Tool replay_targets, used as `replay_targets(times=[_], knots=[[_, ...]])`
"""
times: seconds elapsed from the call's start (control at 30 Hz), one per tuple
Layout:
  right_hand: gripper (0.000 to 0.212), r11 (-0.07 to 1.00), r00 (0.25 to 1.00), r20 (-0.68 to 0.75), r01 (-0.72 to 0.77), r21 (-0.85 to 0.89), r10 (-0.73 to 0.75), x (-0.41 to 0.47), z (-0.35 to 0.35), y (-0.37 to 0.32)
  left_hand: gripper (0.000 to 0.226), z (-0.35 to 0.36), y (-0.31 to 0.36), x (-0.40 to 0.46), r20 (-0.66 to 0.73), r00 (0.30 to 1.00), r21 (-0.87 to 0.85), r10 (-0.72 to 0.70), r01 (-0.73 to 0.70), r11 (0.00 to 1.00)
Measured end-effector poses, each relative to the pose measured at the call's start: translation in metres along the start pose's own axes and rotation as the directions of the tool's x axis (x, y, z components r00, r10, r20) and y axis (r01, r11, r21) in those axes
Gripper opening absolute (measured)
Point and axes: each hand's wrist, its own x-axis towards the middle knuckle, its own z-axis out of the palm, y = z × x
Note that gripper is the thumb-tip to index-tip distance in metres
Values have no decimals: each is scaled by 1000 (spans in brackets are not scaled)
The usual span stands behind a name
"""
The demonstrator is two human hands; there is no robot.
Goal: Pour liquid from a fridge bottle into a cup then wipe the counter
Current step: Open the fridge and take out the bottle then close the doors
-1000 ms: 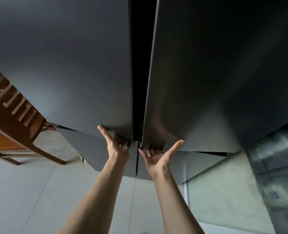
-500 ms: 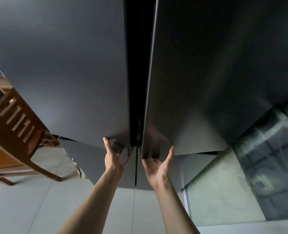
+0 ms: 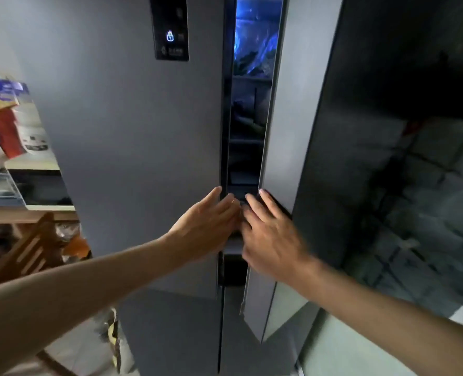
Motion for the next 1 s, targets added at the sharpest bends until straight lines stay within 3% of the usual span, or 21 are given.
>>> replay_targets(times=[0.07, 0.13, 0.27, 0.4, 0.67, 0.83, 1.0], knots=[[53, 950, 976, 206, 133, -282, -76, 1, -17, 20, 56, -3, -28, 11, 226, 972, 192, 62, -107, 975], [62, 852, 928, 368, 244, -462, -67, -4, -29, 27, 67, -4, -42, 21, 336, 941, 299, 43, -150, 942], [60, 823, 913, 400, 291, -488, -86, -13, -35, 31, 71, -4, -43, 53, 319, 945, 302, -68, -34, 953], [55, 817, 897, 429, 327, -475, -110, -14, -39, 35, 68, -6, -45, 80, 426, 895, 466, -130, -94, 880], [50, 837, 901, 415, 321, -443, -126, -8, -37, 40, 64, -5, -42, 75, 271, 957, 453, -100, -35, 891], [52, 831, 907, 405, 313, -460, -118, -7, -19, 41, 53, -27, -34, 28, 239, 971, 377, 30, -121, 918], [57, 776, 915, 382, 336, -534, -133, -6, -18, 35, 53, -41, -43, -43, 67, 992, 214, 109, -121, 969]])
